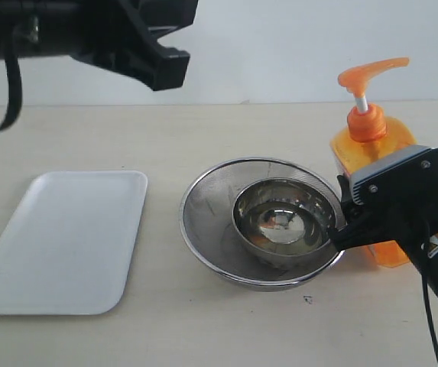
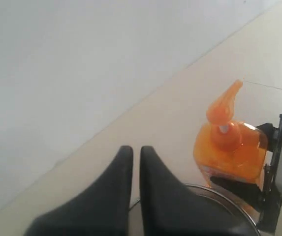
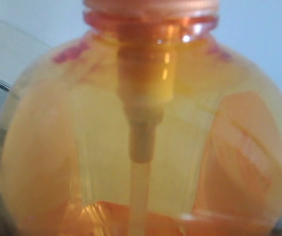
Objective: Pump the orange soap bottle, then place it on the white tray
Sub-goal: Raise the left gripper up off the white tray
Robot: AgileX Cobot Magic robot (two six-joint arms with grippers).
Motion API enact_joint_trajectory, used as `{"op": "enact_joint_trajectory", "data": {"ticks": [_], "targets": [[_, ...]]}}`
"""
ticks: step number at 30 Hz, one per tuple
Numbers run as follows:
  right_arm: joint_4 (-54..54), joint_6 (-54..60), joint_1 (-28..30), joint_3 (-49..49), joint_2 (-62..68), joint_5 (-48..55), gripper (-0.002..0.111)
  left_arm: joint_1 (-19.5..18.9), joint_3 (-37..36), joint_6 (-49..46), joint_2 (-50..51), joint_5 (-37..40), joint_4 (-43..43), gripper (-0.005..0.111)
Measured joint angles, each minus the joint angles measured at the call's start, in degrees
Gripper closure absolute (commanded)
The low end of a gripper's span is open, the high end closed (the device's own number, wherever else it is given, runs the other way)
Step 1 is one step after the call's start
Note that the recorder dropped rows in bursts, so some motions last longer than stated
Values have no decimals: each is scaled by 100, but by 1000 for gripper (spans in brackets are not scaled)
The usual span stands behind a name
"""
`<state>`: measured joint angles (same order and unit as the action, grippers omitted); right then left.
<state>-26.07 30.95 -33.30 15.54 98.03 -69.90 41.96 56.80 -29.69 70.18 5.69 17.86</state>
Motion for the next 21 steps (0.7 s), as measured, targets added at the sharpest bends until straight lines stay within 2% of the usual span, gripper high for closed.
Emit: {"op": "enact_joint_trajectory", "data": {"ticks": [7,12,16,21], "targets": [[33,-10,0,0,0,0,108,-11,298,-973,201,624,0,102],[33,-10,0,0,0,0,108,-185,298,-1361,483,1142,267,102],[33,-31,0,0,0,0,108,-505,447,-2295,631,1873,1411,102],[58,-43,0,0,0,0,108,-1166,755,-4406,657,3311,3786,102]]}}
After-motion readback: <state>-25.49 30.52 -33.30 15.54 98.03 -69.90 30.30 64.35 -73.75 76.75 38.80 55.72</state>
